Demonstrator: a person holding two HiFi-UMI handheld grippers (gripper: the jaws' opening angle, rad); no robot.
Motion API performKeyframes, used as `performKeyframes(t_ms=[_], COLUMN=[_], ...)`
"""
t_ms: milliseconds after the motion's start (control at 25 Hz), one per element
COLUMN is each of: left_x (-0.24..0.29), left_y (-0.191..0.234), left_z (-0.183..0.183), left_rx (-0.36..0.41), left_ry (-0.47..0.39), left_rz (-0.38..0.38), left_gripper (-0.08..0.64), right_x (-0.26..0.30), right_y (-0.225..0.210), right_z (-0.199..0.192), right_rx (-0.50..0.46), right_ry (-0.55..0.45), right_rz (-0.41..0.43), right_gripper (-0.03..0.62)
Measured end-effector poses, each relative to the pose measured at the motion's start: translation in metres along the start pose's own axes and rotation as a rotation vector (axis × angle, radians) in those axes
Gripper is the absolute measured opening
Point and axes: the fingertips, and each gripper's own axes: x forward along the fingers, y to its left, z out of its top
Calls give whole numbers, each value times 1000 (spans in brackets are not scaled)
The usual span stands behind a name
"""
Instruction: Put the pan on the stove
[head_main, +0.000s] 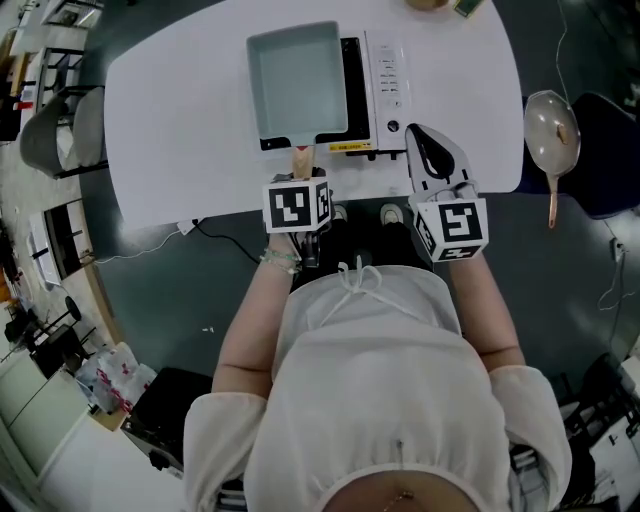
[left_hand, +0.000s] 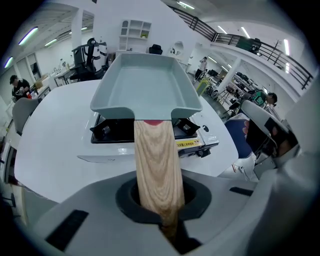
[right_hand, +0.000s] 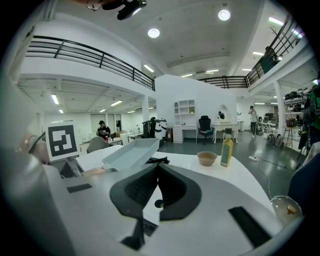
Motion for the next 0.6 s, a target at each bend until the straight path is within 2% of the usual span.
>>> performKeyframes(t_ms=[240,480,600], left_x=[-3,-14,-12], left_y=[-7,-11,-11], left_z=[4,12,12], left_rx=[-89,-81,-69], left_ry=[65,85,103], left_rz=[-75,-140,-143], left_gripper=[38,49,51], right_x=[3,6,8], right_y=[-9,-12,-11], right_z=[-4,-8,-9], right_rx=[18,34,32], right_ry=[10,21,28], right_rz=[3,10,18], right_gripper=[6,6,6])
